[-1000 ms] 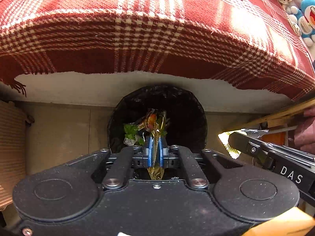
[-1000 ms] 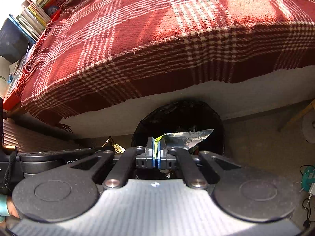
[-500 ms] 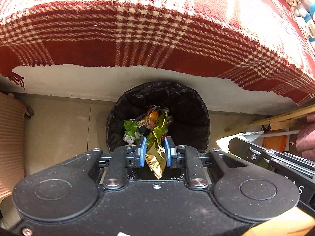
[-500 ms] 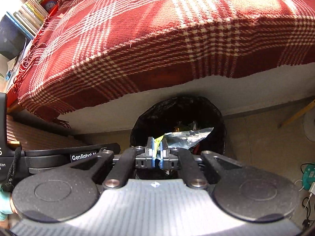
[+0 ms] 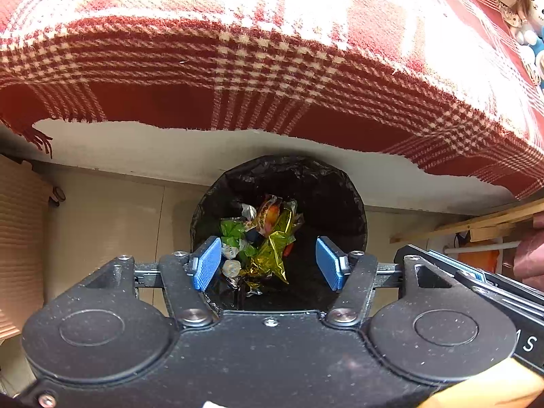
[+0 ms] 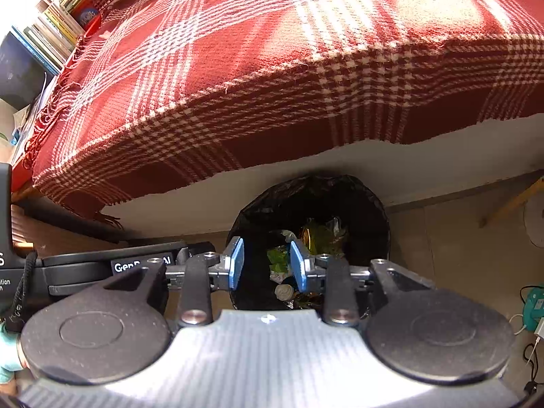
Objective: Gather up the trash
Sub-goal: 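Lower both held items into the trash bin and open both grippers, then raise both open grippers from the bin back over the blanket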
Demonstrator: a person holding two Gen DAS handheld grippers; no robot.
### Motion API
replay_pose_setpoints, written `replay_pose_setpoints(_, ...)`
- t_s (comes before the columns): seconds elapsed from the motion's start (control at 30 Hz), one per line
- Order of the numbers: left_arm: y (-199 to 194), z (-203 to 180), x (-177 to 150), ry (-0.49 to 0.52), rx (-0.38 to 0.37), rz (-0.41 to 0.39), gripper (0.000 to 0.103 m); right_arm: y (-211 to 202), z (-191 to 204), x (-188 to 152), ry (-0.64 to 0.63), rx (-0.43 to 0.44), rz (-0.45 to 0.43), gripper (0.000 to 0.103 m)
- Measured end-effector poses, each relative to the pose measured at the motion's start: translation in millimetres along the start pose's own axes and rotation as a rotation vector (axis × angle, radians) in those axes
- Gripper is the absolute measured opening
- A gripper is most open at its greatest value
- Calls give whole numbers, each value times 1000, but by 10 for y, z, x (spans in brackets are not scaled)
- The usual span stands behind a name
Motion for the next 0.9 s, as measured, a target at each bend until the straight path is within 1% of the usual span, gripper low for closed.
replay_pose_setpoints(0.03, -24, 6, 15, 2, 2, -5, 61, -14, 3, 13, 2, -2, -6, 53)
replay_pose_setpoints(0.1, -82, 8, 54, 3, 2, -16, 64, -53, 14, 44, 6, -2, -22, 61)
replay_pose_setpoints(0.17, -157, 7, 105, 6, 0, -31, 65, -98, 35, 85, 9, -1, -38, 64)
replay_pose_setpoints(0.27, -324, 0, 222, 21, -3, -62, 66, -192, 65, 170, 17, 0, -66, 71)
replay_pose_setpoints(0.33, -497, -14, 344, 37, -13, -98, 67, -297, 103, 270, 21, 6, -94, 72)
replay_pose_setpoints(0.47, -883, -36, 659, 66, -14, -174, 71, -562, 193, 547, 10, 9, -155, 82)
replay_pose_setpoints(0.5, -995, -47, 758, 70, -16, -195, 73, -630, 217, 632, 7, 13, -167, 82)
replay_pose_setpoints(0.63, -1447, -105, 1201, 89, -39, -292, 79, -991, 336, 1093, -15, 4, -264, 85)
replay_pose_setpoints(0.7, -1640, -154, 1440, 111, -43, -341, 81, -1160, 413, 1344, -42, 5, -320, 89)
replay_pose_setpoints(0.77, -1804, -217, 1668, 128, -42, -380, 82, -1298, 508, 1616, -83, 5, -371, 91)
replay_pose_setpoints(0.9, -2072, -371, 2282, 150, -51, -465, 85, -1462, 655, 2209, -160, 5, -452, 92)
Point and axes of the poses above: each gripper's, at about its wrist camera, not at the fingertips, and y roughly the way its jaws point, z to its left, x to its top, the point moved 8 cm from there along y, roughly the way its jaws point, and after that the axes turned 10 degrees about -z, right-handed, at the moved point
